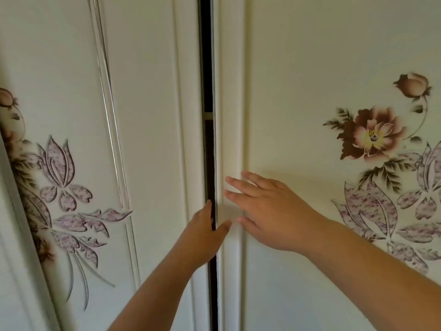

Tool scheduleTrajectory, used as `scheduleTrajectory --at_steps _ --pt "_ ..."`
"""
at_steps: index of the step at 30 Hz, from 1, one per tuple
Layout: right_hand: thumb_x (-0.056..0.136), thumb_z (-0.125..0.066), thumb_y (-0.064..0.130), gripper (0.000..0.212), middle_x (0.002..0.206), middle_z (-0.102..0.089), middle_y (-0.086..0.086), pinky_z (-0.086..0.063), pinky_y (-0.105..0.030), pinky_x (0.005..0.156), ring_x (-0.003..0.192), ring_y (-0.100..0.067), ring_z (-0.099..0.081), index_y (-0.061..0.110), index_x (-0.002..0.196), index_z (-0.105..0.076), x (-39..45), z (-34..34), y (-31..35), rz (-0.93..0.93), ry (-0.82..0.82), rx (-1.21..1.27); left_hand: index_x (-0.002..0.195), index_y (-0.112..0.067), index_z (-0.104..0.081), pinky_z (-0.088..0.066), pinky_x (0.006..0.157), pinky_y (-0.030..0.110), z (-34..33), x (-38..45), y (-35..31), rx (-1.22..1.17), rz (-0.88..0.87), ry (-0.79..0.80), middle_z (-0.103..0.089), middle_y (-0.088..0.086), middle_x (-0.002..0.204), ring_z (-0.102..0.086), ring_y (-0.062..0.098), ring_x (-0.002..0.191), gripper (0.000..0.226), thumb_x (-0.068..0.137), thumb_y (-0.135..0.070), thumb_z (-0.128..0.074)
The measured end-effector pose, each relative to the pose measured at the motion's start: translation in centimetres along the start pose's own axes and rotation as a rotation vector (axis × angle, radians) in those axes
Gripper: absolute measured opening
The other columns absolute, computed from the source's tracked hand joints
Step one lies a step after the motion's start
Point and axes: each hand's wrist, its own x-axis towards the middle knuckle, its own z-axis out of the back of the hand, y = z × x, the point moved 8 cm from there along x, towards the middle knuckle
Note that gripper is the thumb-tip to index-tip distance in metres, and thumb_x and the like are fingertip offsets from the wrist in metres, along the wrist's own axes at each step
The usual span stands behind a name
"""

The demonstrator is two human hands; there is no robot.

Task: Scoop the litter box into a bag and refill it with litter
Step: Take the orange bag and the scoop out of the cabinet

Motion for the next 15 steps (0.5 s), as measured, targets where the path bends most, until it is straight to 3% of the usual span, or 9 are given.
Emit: scheduleTrajectory --at_steps 3,5,7,9,10,13,15 --pt "0.105 -0.038 0.043 0.056 0.169 -0.008 0.015 -0.015 -0.041 0.124 0.157 -0.014 0.003 0.036 0.159 -0.027 1.4 -1.0 0.8 0.038 -0.034 -0.036 0.163 -0.029 -0.014 -0.039 0.119 0.042 -1.8 0.0 1.9 -0.063 0.041 0.061 -0.036 0.000 0.164 -0.043 0.018 0.146 0.081 0.098 -0.060 -0.049" --pt "0.103 -0.040 0.042 0.055 0.168 -0.013 0.014 -0.016 -0.044 0.125 0.157 -0.017 0.001 0.035 0.157 -0.033 2.3 -2.1 1.2 0.034 -0.037 -0.050 0.159 -0.026 -0.025 -0.046 0.112 0.047 -3.1 0.0 2.8 -0.057 0.068 0.097 -0.050 0.010 0.153 -0.053 0.028 0.136 0.071 0.099 -0.058 -0.046" --pt "0.101 -0.042 0.043 0.058 0.169 -0.012 0.014 -0.015 -0.046 0.125 0.157 -0.019 0.004 0.034 0.157 -0.033 3.0 -3.0 1.5 0.022 -0.024 -0.061 0.144 -0.015 -0.041 -0.054 0.099 0.048 -3.7 -0.1 3.3 -0.044 0.083 0.073 -0.063 0.016 0.131 -0.065 0.032 0.117 0.051 0.104 -0.047 -0.045" --pt "0.099 -0.044 0.044 0.064 0.169 -0.006 0.014 -0.012 -0.045 0.125 0.157 -0.021 0.010 0.029 0.159 -0.029 3.3 -3.8 1.6 -0.014 0.006 -0.079 0.126 -0.015 -0.051 -0.057 0.084 0.045 -3.6 0.0 3.6 -0.041 0.056 0.006 -0.069 0.011 0.107 -0.070 0.024 0.091 0.029 0.107 -0.036 -0.043" --pt "0.099 -0.046 0.044 0.066 0.170 -0.004 0.014 -0.010 -0.045 0.125 0.156 -0.022 0.013 0.027 0.160 -0.027 3.4 -4.2 1.7 -0.027 0.007 -0.092 0.128 -0.016 -0.052 -0.058 0.083 0.043 -3.6 0.0 3.7 -0.041 0.041 -0.010 -0.070 0.008 0.105 -0.069 0.022 0.089 0.029 0.108 -0.035 -0.043" --pt "0.096 -0.052 0.040 0.072 0.170 -0.001 0.014 -0.011 -0.048 0.125 0.156 -0.022 0.016 0.025 0.161 -0.025 3.3 -4.9 1.8 -0.068 -0.018 -0.121 0.149 -0.018 -0.042 -0.054 0.097 0.037 -3.7 0.2 4.1 -0.051 -0.009 -0.018 -0.067 0.004 0.124 -0.065 0.022 0.113 0.047 0.107 -0.040 -0.044" --pt "0.094 -0.054 0.038 0.075 0.170 -0.001 0.014 -0.011 -0.050 0.125 0.156 -0.022 0.016 0.026 0.161 -0.024 3.1 -5.2 1.8 -0.089 -0.020 -0.136 0.149 -0.018 -0.043 -0.053 0.096 0.033 -3.6 0.4 4.4 -0.060 -0.033 -0.022 -0.067 0.001 0.121 -0.065 0.019 0.110 0.046 0.107 -0.039 -0.046"
